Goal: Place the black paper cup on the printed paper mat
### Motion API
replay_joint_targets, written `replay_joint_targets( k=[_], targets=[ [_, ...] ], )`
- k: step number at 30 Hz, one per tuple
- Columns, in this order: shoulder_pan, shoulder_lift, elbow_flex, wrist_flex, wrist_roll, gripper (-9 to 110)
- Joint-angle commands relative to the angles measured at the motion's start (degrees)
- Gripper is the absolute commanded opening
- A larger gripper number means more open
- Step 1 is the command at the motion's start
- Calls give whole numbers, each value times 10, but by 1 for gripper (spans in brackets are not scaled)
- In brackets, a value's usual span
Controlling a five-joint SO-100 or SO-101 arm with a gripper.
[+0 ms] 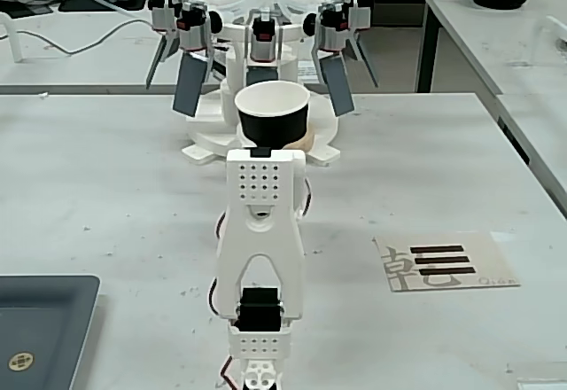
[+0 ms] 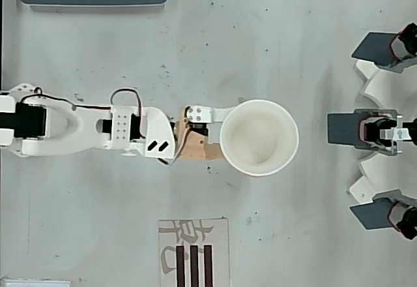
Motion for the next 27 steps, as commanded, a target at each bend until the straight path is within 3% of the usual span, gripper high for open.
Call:
replay_joint_targets(
  k=[1, 27],
  targets=[
    [-6, 54, 16, -29, 5, 10],
    [11, 278, 345, -121, 43, 10]
  ],
)
